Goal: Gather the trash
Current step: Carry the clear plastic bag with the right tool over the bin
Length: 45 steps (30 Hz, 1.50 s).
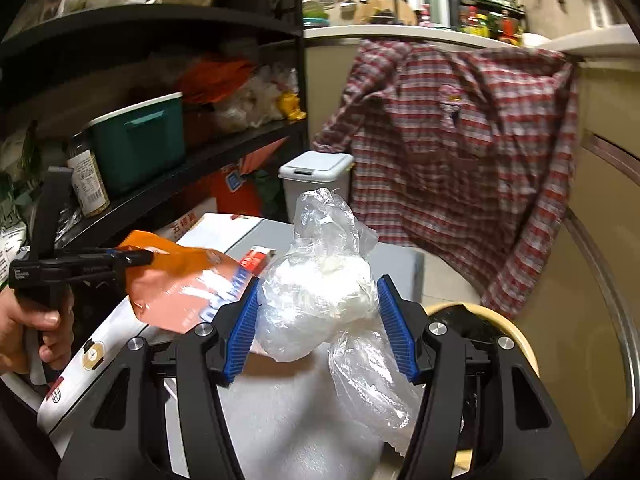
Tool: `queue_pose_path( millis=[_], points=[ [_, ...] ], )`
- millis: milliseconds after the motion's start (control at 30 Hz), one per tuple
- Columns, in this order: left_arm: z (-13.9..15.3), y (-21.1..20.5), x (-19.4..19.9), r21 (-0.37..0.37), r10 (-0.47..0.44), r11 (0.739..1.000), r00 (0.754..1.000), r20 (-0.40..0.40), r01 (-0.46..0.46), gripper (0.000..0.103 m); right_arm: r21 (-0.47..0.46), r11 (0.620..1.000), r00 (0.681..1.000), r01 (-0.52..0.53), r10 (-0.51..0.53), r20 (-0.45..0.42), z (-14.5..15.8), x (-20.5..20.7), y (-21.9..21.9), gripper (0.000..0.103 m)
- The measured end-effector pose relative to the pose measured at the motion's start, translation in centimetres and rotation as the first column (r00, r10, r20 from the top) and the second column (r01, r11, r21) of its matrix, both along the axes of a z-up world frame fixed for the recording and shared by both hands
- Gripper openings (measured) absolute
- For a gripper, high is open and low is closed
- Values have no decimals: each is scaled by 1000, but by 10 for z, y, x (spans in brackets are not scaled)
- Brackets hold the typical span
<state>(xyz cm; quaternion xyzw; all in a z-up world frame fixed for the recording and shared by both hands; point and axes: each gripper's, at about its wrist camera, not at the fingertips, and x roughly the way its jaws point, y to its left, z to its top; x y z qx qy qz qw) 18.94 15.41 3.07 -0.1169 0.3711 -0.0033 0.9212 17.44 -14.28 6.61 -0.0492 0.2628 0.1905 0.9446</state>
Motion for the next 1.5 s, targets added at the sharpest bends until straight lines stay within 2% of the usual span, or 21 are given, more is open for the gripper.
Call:
queue_pose_path(
  millis=[267, 533, 933, 1333, 1500],
  points=[
    [21, -9, -12, 19, 25, 999, 997, 71, -27, 18, 25, 995, 995, 101, -101, 12, 6, -24, -40, 58],
    [35, -21, -19, 23, 12, 1000, 994, 108, -15, 18, 36, 989, 990, 143, -143, 4, 1, -32, -72, 58],
    [30, -69, -17, 67, -48, 997, 994, 99, 41, 18, 55, 971, 972, 234, -235, -3, 1, -22, -121, 58],
    [24, -132, -3, 129, -124, 985, 988, 95, 111, 19, 60, 957, 959, 283, -282, -23, -6, -2, -140, 58],
    [24, -149, 9, 121, -138, 985, 986, 90, 126, 18, 69, 955, 957, 290, -289, -29, -8, 3, -146, 58]
  ],
)
